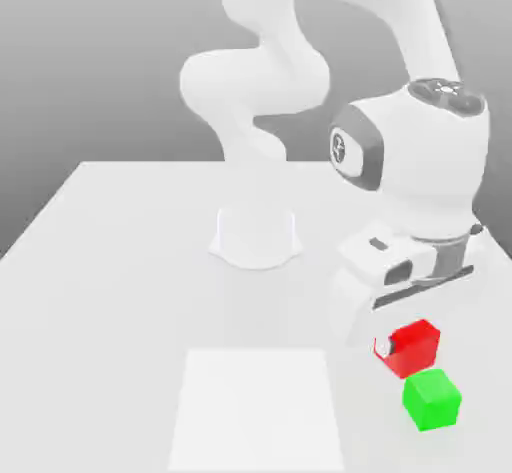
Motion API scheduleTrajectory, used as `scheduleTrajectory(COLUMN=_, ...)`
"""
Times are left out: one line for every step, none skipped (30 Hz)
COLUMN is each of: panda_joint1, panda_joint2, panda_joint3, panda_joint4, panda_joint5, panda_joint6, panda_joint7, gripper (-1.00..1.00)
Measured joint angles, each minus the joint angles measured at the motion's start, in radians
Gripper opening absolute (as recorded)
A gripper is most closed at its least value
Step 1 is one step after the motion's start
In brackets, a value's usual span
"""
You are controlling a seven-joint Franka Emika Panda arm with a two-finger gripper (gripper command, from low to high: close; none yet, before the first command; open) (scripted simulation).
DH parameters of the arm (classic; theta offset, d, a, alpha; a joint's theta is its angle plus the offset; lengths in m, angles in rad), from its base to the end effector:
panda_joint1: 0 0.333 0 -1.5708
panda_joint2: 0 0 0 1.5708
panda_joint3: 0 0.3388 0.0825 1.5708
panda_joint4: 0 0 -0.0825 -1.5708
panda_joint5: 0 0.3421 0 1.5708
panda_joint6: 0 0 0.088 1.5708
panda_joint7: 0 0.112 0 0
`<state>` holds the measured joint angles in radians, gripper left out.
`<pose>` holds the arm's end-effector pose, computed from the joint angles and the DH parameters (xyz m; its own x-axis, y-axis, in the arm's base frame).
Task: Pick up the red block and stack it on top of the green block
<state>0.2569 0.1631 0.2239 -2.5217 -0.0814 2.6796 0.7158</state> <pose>0.3965 0.2105 0.2727 0.9864 -0.1642 0.0002 -0.1642 -0.9864 0.0001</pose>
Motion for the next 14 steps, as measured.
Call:
scheduleTrajectory(panda_joint1=0.01, panda_joint2=0.034, panda_joint3=-0.007, panda_joint4=0.004, panda_joint5=-0.021, panda_joint6=0.029, panda_joint7=0.013, gripper=-1.0)
scheduleTrajectory(panda_joint1=0.021, panda_joint2=0.069, panda_joint3=-0.018, panda_joint4=0.006, panda_joint5=-0.041, panda_joint6=0.061, panda_joint7=0.026, gripper=-1.0)
scheduleTrajectory(panda_joint1=0.028, panda_joint2=0.092, panda_joint3=-0.025, panda_joint4=0.008, panda_joint5=-0.054, panda_joint6=0.081, panda_joint7=0.035, gripper=1.0)
scheduleTrajectory(panda_joint1=0.028, panda_joint2=0.092, panda_joint3=-0.025, panda_joint4=0.008, panda_joint5=-0.054, panda_joint6=0.081, panda_joint7=0.035, gripper=1.0)
scheduleTrajectory(panda_joint1=0.028, panda_joint2=0.092, panda_joint3=-0.025, panda_joint4=0.008, panda_joint5=-0.054, panda_joint6=0.081, panda_joint7=0.035, gripper=1.0)
scheduleTrajectory(panda_joint1=0.028, panda_joint2=0.092, panda_joint3=-0.025, panda_joint4=0.008, panda_joint5=-0.054, panda_joint6=0.081, panda_joint7=0.035, gripper=1.0)
scheduleTrajectory(panda_joint1=0.028, panda_joint2=0.092, panda_joint3=-0.025, panda_joint4=0.008, panda_joint5=-0.054, panda_joint6=0.081, panda_joint7=0.035, gripper=1.0)
scheduleTrajectory(panda_joint1=0.028, panda_joint2=0.092, panda_joint3=-0.025, panda_joint4=0.008, panda_joint5=-0.054, panda_joint6=0.081, panda_joint7=0.035, gripper=1.0)
scheduleTrajectory(panda_joint1=0.031, panda_joint2=0.104, panda_joint3=-0.029, panda_joint4=0.009, panda_joint5=-0.06, panda_joint6=0.092, panda_joint7=0.039, gripper=1.0)
scheduleTrajectory(panda_joint1=0.028, panda_joint2=0.091, panda_joint3=-0.024, panda_joint4=0.009, panda_joint5=-0.054, panda_joint6=0.08, panda_joint7=0.034, gripper=1.0)
scheduleTrajectory(panda_joint1=0.024, panda_joint2=0.067, panda_joint3=-0.017, panda_joint4=0.007, panda_joint5=-0.039, panda_joint6=0.058, panda_joint7=0.024, gripper=1.0)
scheduleTrajectory(panda_joint1=0.02, panda_joint2=0.036, panda_joint3=-0.01, panda_joint4=0.006, panda_joint5=-0.021, panda_joint6=0.03, panda_joint7=0.011, gripper=1.0)
scheduleTrajectory(panda_joint1=0.017, panda_joint2=0.003, panda_joint3=-0.004, panda_joint4=0.004, panda_joint5=-0.002, panda_joint6=-0.001, panda_joint7=-0.003, gripper=1.0)
scheduleTrajectory(panda_joint1=0.015, panda_joint2=-0.032, panda_joint3=0.001, panda_joint4=0.002, panda_joint5=0.018, panda_joint6=-0.033, panda_joint7=-0.018, gripper=1.0)
